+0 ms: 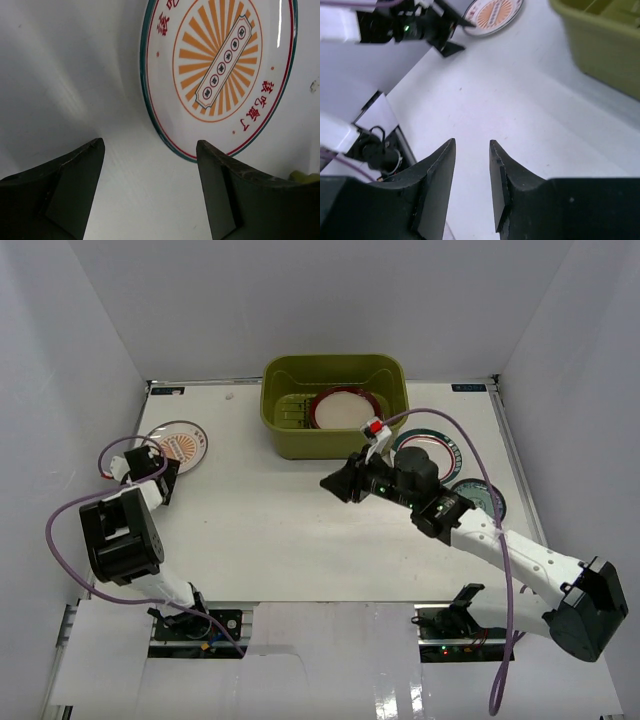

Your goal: Place the plates into the plastic bin on the countertop

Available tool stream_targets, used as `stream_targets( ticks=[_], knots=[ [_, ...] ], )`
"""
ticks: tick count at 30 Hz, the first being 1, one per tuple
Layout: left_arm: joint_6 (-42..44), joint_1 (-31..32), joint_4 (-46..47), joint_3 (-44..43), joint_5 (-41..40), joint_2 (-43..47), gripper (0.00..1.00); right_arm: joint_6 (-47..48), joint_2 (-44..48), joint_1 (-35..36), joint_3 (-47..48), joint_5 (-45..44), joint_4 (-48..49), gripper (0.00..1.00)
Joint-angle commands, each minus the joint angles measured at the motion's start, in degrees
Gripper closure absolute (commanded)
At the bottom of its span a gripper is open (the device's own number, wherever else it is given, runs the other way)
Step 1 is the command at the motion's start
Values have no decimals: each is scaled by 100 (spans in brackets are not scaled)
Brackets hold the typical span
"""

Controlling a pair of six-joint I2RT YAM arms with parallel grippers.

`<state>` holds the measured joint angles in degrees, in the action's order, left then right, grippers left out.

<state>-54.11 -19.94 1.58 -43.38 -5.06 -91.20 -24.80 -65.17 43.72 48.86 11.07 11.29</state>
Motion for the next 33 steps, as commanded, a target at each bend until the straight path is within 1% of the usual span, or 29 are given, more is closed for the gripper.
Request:
stream_targets(
  ticks=[1, 5, 7, 8, 9, 10, 12, 13, 14, 15, 16, 18, 19, 20, 22, 23, 25, 26, 28, 29, 30, 31, 32, 33],
  knots=[
    [-232, -36, 351, -320, 146, -345, 18, 28, 320, 399, -227, -140, 216, 60],
    [-267, -62, 404, -514, 110, -732, 30, 10, 575, 576, -509, -307, 172, 59],
    [-302, -97, 439, -558, 128, -917, 43, 1, 724, 576, -623, -368, 172, 58],
    [-302, -106, 448, -558, 128, -961, 51, 19, 768, 576, -623, -447, 154, 58],
    [-328, -115, 474, -532, 119, -1013, 68, 27, 838, 576, -623, -465, 102, 57],
    [-320, -141, 509, -506, 137, -1023, 80, 45, 856, 576, -606, -483, 58, 57],
    [-320, -159, 571, -461, 207, -997, 95, 133, 883, 567, -553, -579, -39, 55],
    [-294, -159, 588, -409, 303, -909, 100, 159, 865, 576, -536, -615, -100, 54],
    [-276, -159, 606, -391, 356, -848, 100, 194, 848, 576, -518, -658, -127, 53],
    [-267, -159, 624, -356, 409, -743, 100, 203, 795, 567, -501, -668, -144, 50],
    [-241, -159, 719, -260, 496, -480, 100, 212, 769, 567, -483, -685, -92, 44],
    [-241, -150, 782, -172, 830, -172, 100, 195, 594, 567, -404, -685, -92, 37],
    [-249, -159, 756, -136, 1110, 169, 100, 195, 523, 567, -247, -659, -74, 32],
    [-258, -159, 695, -119, 1252, 355, 100, 186, 436, 576, -167, -563, -66, 23],
    [-285, -150, 650, -31, 1533, 812, 100, 195, 189, 567, 96, -440, -74, 18],
    [-311, -159, 633, 143, 1769, 1371, 100, 195, 32, 567, 176, -404, -100, 13],
    [-477, -98, 667, 372, 1964, 2024, 100, 195, -118, 567, 395, -212, -118, 11],
    [-487, -28, 659, 565, 1974, 2662, 100, 195, -250, 567, 466, -141, -144, 7],
    [-408, 148, 554, 672, 2000, 3263, 100, 177, -400, 567, 641, 8, -241, 4],
    [-382, 184, 345, 672, 2165, 3675, 100, 177, -531, 558, 808, 61, -302, 2],
    [-294, 236, 116, 594, 2280, 3766, 100, 177, -593, 567, 896, 97, -329, 1],
    [-259, 280, -112, 567, 2386, 3837, 100, 168, -646, 550, 975, 123, -347, 3],
    [-250, 341, -106, 602, 2604, 3925, 100, 168, -777, 549, 1133, 132, -347, 7],
    [-232, 455, -97, 698, 2702, 4073, 100, 159, -865, 549, 1230, 141, -355, 8]
  ],
)
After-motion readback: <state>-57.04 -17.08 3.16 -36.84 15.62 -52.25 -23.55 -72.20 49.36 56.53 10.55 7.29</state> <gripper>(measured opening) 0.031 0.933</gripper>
